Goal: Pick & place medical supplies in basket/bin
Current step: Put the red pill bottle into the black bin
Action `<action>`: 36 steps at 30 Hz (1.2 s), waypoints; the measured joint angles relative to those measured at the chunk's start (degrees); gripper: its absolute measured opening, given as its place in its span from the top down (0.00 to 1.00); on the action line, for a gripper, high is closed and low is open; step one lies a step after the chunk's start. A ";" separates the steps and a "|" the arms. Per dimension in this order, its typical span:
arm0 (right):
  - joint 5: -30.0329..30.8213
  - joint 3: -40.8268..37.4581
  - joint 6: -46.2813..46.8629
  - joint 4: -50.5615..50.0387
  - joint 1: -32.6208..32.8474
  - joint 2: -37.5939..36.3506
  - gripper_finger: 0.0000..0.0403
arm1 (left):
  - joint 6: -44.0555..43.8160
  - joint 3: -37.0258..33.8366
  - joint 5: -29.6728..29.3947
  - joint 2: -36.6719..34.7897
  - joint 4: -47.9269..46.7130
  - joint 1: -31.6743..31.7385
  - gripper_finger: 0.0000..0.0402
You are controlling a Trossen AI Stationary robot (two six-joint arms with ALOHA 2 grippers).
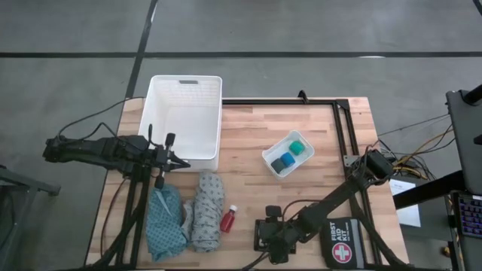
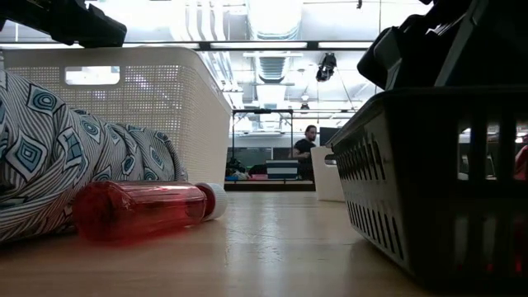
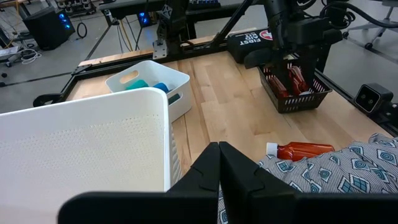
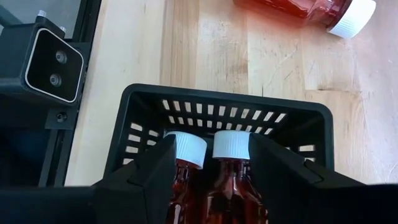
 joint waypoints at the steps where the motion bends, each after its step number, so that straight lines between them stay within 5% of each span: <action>1: 0.00 0.00 0.00 0.00 0.00 0.00 0.51 | 0.00 0.00 -0.01 0.00 0.00 0.00 0.99; 16: 1.95 0.00 -0.23 0.16 -0.17 -1.14 0.51 | 0.00 0.00 0.00 0.00 0.00 0.00 0.99; 21: 8.03 0.14 -0.54 -0.38 -0.17 -3.84 0.51 | 0.00 0.00 0.00 0.00 0.00 0.00 0.99; 30: 9.26 0.96 -25.18 0.35 -1.50 -8.02 0.51 | 0.00 -0.02 -0.01 0.00 0.00 0.00 0.99; 36: 1.53 0.98 -30.76 0.78 -6.48 -9.66 0.51 | 0.00 -0.02 0.01 -0.01 0.00 0.00 0.99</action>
